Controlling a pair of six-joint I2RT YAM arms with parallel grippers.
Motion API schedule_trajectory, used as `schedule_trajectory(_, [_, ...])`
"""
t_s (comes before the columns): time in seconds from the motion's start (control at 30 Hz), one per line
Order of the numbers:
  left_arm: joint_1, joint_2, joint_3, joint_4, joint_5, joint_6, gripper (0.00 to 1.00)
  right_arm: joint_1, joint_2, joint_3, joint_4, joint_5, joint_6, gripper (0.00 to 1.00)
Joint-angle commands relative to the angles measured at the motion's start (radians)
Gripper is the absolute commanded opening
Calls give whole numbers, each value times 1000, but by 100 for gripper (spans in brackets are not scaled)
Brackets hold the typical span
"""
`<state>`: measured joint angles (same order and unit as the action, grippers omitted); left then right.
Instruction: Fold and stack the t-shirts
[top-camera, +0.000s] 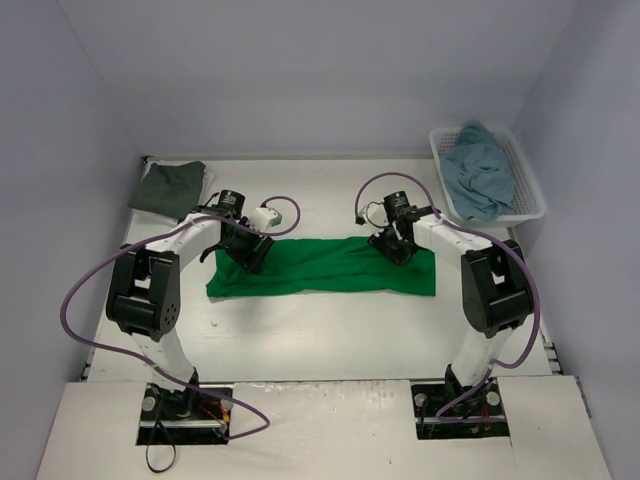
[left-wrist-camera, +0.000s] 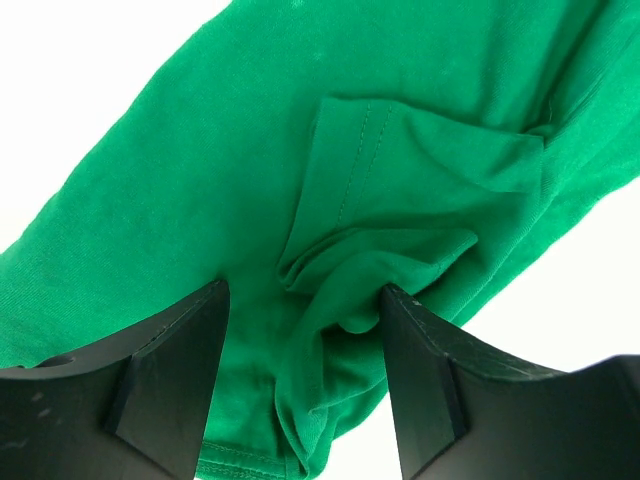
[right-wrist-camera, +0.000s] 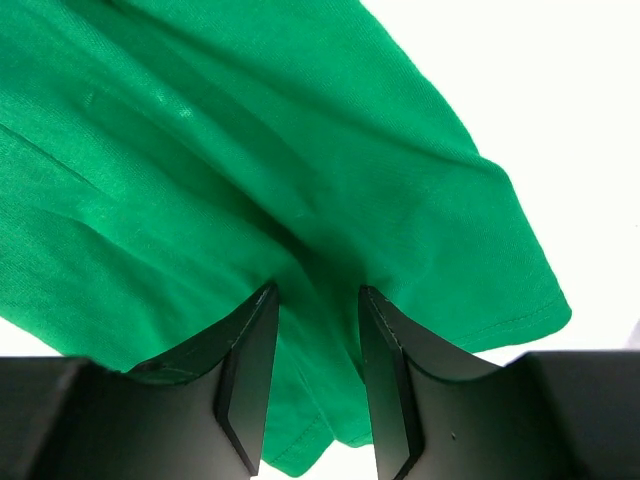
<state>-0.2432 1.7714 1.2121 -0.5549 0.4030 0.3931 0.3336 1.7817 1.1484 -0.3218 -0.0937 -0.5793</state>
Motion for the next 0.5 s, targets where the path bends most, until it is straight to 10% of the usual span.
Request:
schedule_trajectory(0.0, [1, -24, 15, 39, 20, 26, 56, -10, -18, 30, 12, 18, 6, 35])
schedule_trajectory(0.47, [2, -46, -9, 75, 46, 12, 56, -24, -57, -27, 59, 20, 25, 37])
